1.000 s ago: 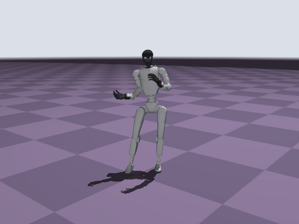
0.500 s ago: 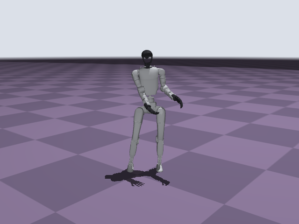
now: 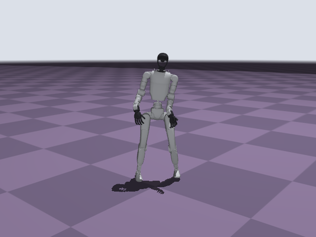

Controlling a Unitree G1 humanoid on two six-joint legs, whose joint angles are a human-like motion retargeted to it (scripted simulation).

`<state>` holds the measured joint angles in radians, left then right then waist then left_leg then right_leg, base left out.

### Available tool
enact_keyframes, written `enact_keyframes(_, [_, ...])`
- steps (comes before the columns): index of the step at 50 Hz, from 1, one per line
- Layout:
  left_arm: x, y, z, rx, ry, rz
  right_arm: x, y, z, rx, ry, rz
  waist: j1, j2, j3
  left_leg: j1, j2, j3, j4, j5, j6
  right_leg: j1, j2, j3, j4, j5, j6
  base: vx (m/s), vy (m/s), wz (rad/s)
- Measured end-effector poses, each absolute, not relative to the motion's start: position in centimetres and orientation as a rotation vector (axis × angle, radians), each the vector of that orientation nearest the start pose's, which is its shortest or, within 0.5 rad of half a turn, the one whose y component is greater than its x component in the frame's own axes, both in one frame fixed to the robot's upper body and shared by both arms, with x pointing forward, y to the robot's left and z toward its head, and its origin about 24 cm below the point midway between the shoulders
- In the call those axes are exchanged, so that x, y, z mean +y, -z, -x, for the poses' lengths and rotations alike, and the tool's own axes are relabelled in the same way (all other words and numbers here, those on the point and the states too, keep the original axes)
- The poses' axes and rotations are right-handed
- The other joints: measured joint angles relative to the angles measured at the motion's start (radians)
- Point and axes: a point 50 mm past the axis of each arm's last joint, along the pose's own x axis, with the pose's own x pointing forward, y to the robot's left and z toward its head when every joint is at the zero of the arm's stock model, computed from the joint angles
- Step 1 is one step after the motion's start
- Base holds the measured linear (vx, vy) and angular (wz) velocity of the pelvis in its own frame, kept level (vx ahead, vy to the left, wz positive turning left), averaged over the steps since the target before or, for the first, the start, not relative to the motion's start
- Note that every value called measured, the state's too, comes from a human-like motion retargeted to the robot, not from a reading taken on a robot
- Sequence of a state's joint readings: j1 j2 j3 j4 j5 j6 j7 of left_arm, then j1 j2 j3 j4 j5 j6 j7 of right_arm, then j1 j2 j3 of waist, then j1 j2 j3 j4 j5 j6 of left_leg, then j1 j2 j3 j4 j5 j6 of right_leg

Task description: Dance

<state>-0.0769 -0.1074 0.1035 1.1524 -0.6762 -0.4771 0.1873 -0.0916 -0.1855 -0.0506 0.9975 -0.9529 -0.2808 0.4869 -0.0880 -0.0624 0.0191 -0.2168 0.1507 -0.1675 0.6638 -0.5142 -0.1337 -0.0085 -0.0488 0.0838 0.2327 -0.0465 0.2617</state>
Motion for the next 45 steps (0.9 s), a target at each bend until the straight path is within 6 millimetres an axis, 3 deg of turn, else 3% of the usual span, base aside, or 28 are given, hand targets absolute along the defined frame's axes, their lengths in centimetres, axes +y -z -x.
enact_keyframes(2, [14.1, 11.8, -19.6, 0.546, -0.373, 0.561, -24.1, 11.7, -17.3, 1.048, -0.826, 0.951, -0.023, 0.006, -0.021, 0.006, -0.014, 0.064, -0.011, 0.018, -0.003, -0.036, -0.018, 0.043, 0.009, 0.005, -0.009, -0.10, 0.41, -1.85])
enact_keyframes(5, [10.6, 6.9, -25.3, 0.351, 0.123, 0.412, -29.6, 7.0, -20.5, 0.978, -0.570, 1.011, -0.059, 0.030, -0.057, 0.018, -0.037, 0.163, -0.061, 0.056, 0.021, -0.098, -0.028, 0.089, 0.024, 0.020, -0.037, -0.06, 0.45, -1.63])
enact_keyframes(7, [8.8, 2.2, -28.6, 0.189, 0.384, 0.281, -31.5, 3.0, -23.0, 0.795, -0.322, 0.927, -0.069, 0.048, -0.074, 0.026, -0.066, 0.222, -0.104, 0.084, 0.036, -0.146, -0.029, 0.130, 0.041, 0.032, -0.057, -0.03, 0.43, -1.63])
enact_keyframes(10, [7.4, -6.7, -31.8, -0.122, 0.629, 0.064, -30.8, -2.5, -26.2, 0.415, -0.003, 0.648, -0.046, 0.059, -0.080, 0.053, -0.120, 0.323, -0.202, 0.140, 0.063, -0.214, -0.033, 0.198, 0.058, 0.060, -0.085, -0.13, 0.38, -1.75])
enact_keyframes(13, [6.3, -14.0, -31.8, -0.413, 0.736, -0.170, -28.6, -7.8, -27.3, -0.077, 0.274, 0.296, 0.024, 0.067, -0.068, 0.096, -0.158, 0.402, -0.307, 0.188, 0.081, -0.261, -0.036, 0.227, 0.070, 0.093, -0.109, -0.12, 0.35, -1.48])
enact_keyframes(16, [6.5, -18.7, -30.0, -0.682, 0.704, -0.390, -27.8, -12.4, -25.3, -0.577, 0.591, -0.068, 0.107, 0.076, -0.034, 0.150, -0.192, 0.463, -0.404, 0.233, 0.098, -0.283, -0.034, 0.237, 0.084, 0.123, -0.124, -0.03, 0.27, -1.06])
enact_keyframes(18, [7.1, -20.1, -28.4, -0.835, 0.620, -0.506, -27.3, -13.2, -23.0, -0.842, 0.820, -0.351, 0.142, 0.084, -0.006, 0.182, -0.213, 0.475, -0.454, 0.258, 0.108, -0.289, -0.036, 0.228, 0.100, 0.134, -0.122, -0.03, 0.23, -0.38])
enact_keyframes(20, [7.6, -19.9, -27.0, -0.953, 0.503, -0.590, -26.3, -11.3, -21.1, -0.962, 1.052, -0.698, 0.174, 0.088, 0.018, 0.205, -0.232, 0.478, -0.497, 0.280, 0.112, -0.298, -0.041, 0.217, 0.120, 0.132, -0.112, -0.05, 0.16, -0.13])
enact_keyframes(21, [8.0, -19.2, -26.4, -0.984, 0.440, -0.610, -25.5, -9.1, -20.8, 2.455, -3.074, 2.357, 0.189, 0.092, 0.028, 0.216, -0.240, 0.474, -0.516, 0.288, 0.113, -0.300, -0.040, 0.215, 0.130, 0.127, -0.108, -0.04, 0.11, 0.03])
enact_keyframes(23, [9.0, -16.6, -25.1, -1.016, 0.323, -0.639, -23.2, -3.5, -21.0, 1.684, -3.106, 2.777, 0.211, 0.093, 0.050, 0.241, -0.257, 0.460, -0.549, 0.304, 0.116, -0.299, -0.040, 0.207, 0.160, 0.109, -0.103, 0.01, 0.07, 0.22])
enact_keyframes(24, [9.7, -14.6, -24.3, -0.996, 0.281, -0.653, -21.7, 0.1, -21.0, -0.489, 1.228, -1.132, 0.218, 0.089, 0.059, 0.252, -0.263, 0.450, -0.560, 0.310, 0.114, -0.297, -0.039, 0.207, 0.176, 0.097, -0.099, 0.05, 0.03, 0.35])
enact_keyframes(25, [10.3, -12.4, -23.4, -0.961, 0.252, -0.668, -19.8, 3.9, -20.6, -0.294, 1.193, -1.149, 0.225, 0.084, 0.066, 0.262, -0.267, 0.440, -0.569, 0.313, 0.111, -0.295, -0.037, 0.208, 0.191, 0.085, -0.096, 0.07, -0.01, 0.46])
enact_keyframes(27, [12.4, -6.8, -21.8, -0.733, 0.203, -0.714, -15.0, 10.2, -18.9, 0.166, 0.989, -1.172, 0.237, 0.076, 0.069, 0.264, -0.264, 0.412, -0.572, 0.313, 0.104, -0.285, -0.036, 0.212, 0.204, 0.057, -0.078, 0.09, -0.05, 0.64])
enact_keyframes(29, [14.6, -0.9, -19.7, -0.383, 0.111, -0.758, -8.9, 13.5, -16.7, 0.565, 0.674, -1.241, 0.253, 0.069, 0.053, 0.245, -0.250, 0.389, -0.563, 0.312, 0.097, -0.278, -0.031, 0.215, 0.206, 0.037, -0.069, 0.07, -0.11, 0.88])
enact_keyframes(30, [15.7, 1.9, -18.3, -0.190, 0.049, -0.767, -5.8, 14.0, -15.4, 0.719, 0.500, -1.279, 0.262, 0.066, 0.040, 0.231, -0.242, 0.376, -0.558, 0.311, 0.093, -0.276, -0.026, 0.217, 0.206, 0.028, -0.067, 0.01, -0.20, 1.07])
enact_keyframes(32, [18.8, 4.5, -16.6, 0.086, -0.191, -0.645, -2.6, 13.5, -15.0, 0.864, 0.170, -1.274, 0.278, 0.060, 0.025, 0.206, -0.220, 0.348, -0.542, 0.306, 0.085, -0.270, -0.030, 0.199, 0.204, 0.008, -0.063, -0.02, -0.26, 1.29])
enact_keyframes(33, [20.3, 5.0, -16.2, 0.181, -0.333, -0.517, -2.2, 13.2, -15.4, 0.905, 0.004, -1.220, 0.284, 0.051, 0.023, 0.196, -0.214, 0.329, -0.532, 0.305, 0.085, -0.261, -0.036, 0.190, 0.201, 0.002, -0.063, 0.00, -0.28, 1.53])
enact_keyframes(35, [21.5, 5.1, -16.5, 0.267, -0.530, -0.173, -2.0, 11.8, -17.9, 0.892, -0.326, -0.986, 0.305, 0.034, 0.023, 0.179, -0.204, 0.280, -0.510, 0.304, 0.080, -0.229, -0.049, 0.168, 0.185, -0.010, -0.063, 0.00, -0.26, 1.82])
enact_keyframes(37, [21.3, 2.7, -19.0, 0.155, -0.622, 0.203, -1.5, 9.3, -21.4, 0.763, -0.615, -0.660, 0.322, 0.023, 0.031, 0.165, -0.193, 0.222, -0.485, 0.305, 0.067, -0.184, -0.074, 0.119, 0.163, -0.024, -0.061, -0.02, -0.24, 2.21])
enact_keyframes(40, [21.8, -5.4, -22.4, -0.319, -0.697, 0.564, -0.1, 3.4, -26.2, 0.436, -0.918, -0.278, 0.331, 0.001, 0.044, 0.133, -0.176, 0.138, -0.445, 0.315, 0.052, -0.106, -0.110, 0.019, 0.108, -0.033, -0.062, 0.01, -0.30, 2.43])
enact_keyframes(43, [22.8, -13.1, -22.1, -0.753, -0.769, 0.562, -0.1, -4.3, -29.5, 0.049, -1.037, -0.076, 0.284, -0.018, 0.062, 0.078, -0.148, 0.068, -0.394, 0.335, 0.044, -0.016, -0.129, -0.120, 0.037, -0.039, -0.049, 0.06, -0.38, 2.54])
enact_keyframes(45, [23.2, -16.3, -21.1, -0.920, -0.809, 0.442, -0.1, -8.6, -29.8, -0.175, -1.032, 0.004, 0.241, -0.023, 0.068, 0.040, -0.130, 0.034, -0.358, 0.351, 0.040, 0.032, -0.116, -0.167, -0.001, -0.042, -0.038, 0.08, -0.33, 2.09])
